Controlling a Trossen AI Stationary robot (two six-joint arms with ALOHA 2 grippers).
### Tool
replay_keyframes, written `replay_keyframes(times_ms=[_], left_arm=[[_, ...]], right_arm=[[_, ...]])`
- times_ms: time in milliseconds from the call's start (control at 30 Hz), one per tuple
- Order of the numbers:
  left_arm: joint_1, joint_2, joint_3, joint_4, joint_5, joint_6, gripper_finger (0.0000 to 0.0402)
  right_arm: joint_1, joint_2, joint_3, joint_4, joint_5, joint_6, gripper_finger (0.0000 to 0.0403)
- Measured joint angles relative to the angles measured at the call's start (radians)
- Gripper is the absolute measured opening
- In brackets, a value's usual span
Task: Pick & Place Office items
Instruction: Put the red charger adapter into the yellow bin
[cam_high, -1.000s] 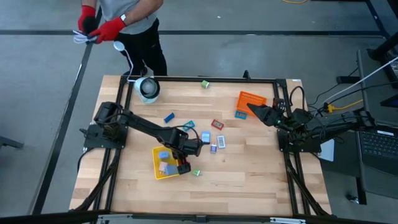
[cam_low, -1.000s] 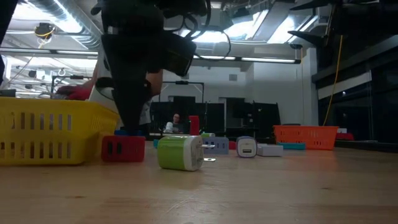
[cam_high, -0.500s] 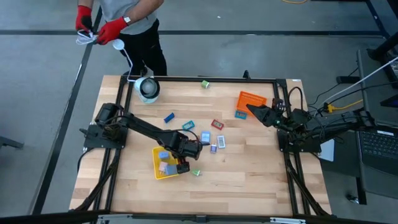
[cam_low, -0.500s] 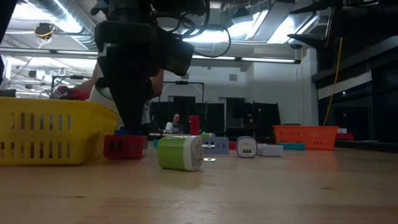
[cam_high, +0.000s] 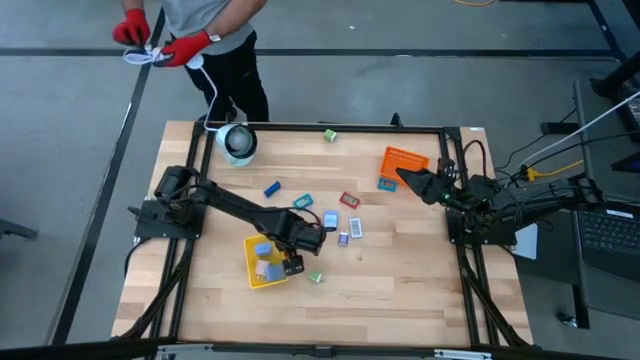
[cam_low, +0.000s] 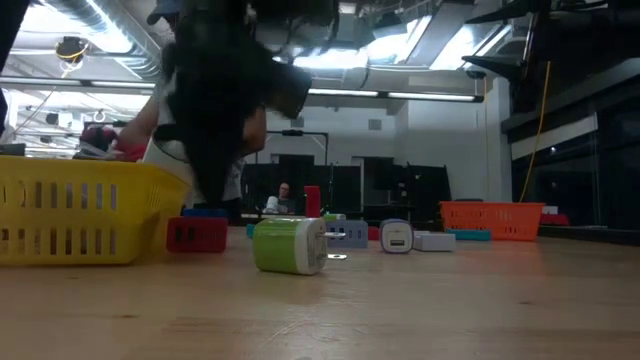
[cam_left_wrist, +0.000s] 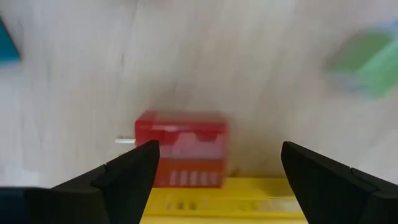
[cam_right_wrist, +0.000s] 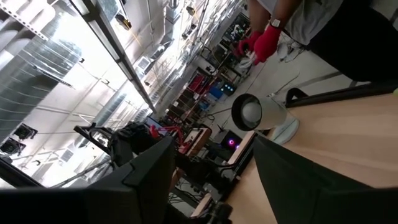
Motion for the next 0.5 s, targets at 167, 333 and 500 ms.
replay_keyframes(times_ms=[167,333,500], left_arm=[[-0.001,-0.002,0.042,-0.048,0.043,0.006,0.0334],[0.004,0.003,0.052,-0.08,0.038,0.033,0.0334],[0.034,0.025,0.052,-0.109,0.029,0.077,0.0334]], right_arm=[[0.0,0.0,0.0,0.0,0.0,-0.03,0.0226],[0.0,0.0,0.0,-0.004,0.0,-0.036,0.0226],[0.0,0.0,0.0,-0.019,0.0,-0.038,0.0226]])
